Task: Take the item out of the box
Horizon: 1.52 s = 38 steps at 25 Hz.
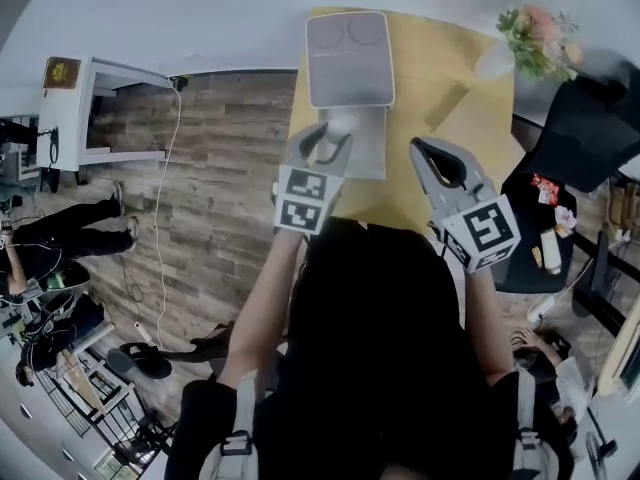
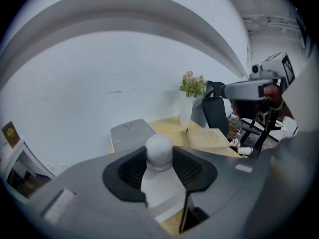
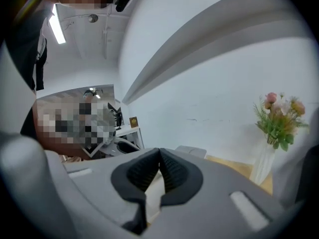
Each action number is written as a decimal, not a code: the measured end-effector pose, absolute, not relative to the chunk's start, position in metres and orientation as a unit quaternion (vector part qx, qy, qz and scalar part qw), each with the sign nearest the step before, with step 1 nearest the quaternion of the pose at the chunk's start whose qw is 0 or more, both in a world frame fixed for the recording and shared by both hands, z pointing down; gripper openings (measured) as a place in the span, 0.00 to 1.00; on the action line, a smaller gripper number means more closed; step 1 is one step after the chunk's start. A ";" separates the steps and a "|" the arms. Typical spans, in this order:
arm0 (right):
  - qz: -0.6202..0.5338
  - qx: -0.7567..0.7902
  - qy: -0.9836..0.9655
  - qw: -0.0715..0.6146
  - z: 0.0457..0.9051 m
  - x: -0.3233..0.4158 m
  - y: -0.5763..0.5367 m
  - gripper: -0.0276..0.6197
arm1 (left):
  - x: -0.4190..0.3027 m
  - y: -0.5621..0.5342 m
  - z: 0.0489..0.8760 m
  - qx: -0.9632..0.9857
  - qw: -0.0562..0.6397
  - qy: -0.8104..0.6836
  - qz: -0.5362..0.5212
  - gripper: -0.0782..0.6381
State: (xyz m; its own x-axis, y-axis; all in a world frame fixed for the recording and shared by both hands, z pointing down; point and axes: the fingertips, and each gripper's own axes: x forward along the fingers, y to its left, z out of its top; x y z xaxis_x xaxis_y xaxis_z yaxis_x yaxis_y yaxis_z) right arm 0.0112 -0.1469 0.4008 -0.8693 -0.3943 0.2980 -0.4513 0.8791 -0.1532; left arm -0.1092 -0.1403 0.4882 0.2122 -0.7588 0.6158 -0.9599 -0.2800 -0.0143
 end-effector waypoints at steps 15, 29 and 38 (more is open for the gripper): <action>0.082 0.227 -0.969 0.055 0.333 0.004 -0.186 0.05 | -0.122 -0.152 0.353 0.788 0.092 -0.596 0.124 0.35; 0.055 0.197 -0.979 0.018 0.288 -0.008 -0.183 0.05 | -0.126 -0.147 0.284 0.796 0.042 -0.604 0.011 0.34; 0.034 0.195 -0.980 0.030 0.286 -0.012 -0.176 0.05 | -0.122 -0.143 0.274 0.800 0.034 -0.599 0.006 0.35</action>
State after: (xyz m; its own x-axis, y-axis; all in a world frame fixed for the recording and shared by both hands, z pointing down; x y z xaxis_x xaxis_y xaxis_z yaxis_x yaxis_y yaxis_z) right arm -0.0124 -0.1763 0.2857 -0.9225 -0.3792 0.0719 -0.3833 0.9219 -0.0556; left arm -0.1225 -0.1434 0.2739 0.2823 -0.9580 0.0509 -0.9588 -0.2801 0.0472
